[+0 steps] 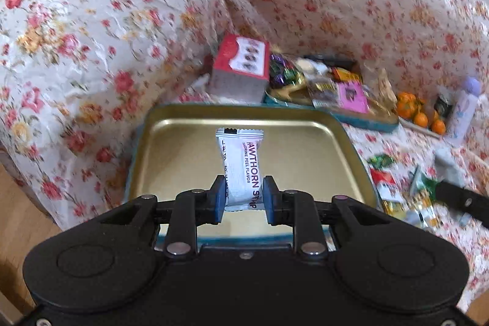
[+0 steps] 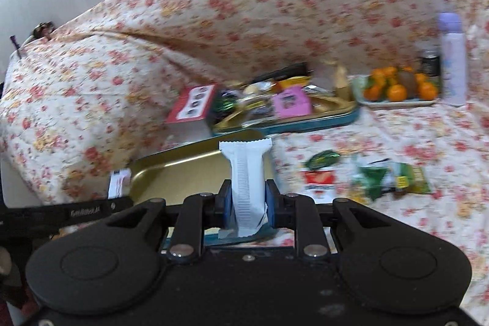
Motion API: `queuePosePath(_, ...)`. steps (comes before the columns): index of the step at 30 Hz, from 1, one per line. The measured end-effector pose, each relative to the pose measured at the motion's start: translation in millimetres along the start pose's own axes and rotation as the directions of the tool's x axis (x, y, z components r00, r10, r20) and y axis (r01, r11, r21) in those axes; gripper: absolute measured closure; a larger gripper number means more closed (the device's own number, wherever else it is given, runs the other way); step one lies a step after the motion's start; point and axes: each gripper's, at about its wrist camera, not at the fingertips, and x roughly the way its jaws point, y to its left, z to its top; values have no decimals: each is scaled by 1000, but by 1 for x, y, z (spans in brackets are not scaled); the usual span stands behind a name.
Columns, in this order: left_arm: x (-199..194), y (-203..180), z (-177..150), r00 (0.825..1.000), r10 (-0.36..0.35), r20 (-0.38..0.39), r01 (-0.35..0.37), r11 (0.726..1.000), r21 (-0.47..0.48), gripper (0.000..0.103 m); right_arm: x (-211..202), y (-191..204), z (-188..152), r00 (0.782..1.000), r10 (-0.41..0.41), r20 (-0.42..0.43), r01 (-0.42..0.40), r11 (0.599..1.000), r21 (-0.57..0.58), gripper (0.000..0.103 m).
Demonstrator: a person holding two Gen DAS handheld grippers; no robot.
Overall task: Organize snacks
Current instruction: 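Carry both held snack bars over the gold tin tray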
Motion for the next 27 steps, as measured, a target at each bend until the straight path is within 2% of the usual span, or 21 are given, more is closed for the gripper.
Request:
queuePosePath(4,7,16,2,1000,-14,-7,14,999,-46,71,21,13,-2,999,33,-32,-33,999,-8,80)
queuePosePath(6,13,22,1,1000,5,-31,-6,998,-58,70,33,18,-4,998,46,-53,-46,999,-5,80)
queuePosePath(15,39,44,-6,991,29,-132,-43,993,-106,70,78,45,-10,990,49,-133,-55,998,-44,80)
queuePosePath(27,49,64,-8,983,10,-181,-37,988,-149,70,136,87,-10,976,45,-214,-69,992,-105,80)
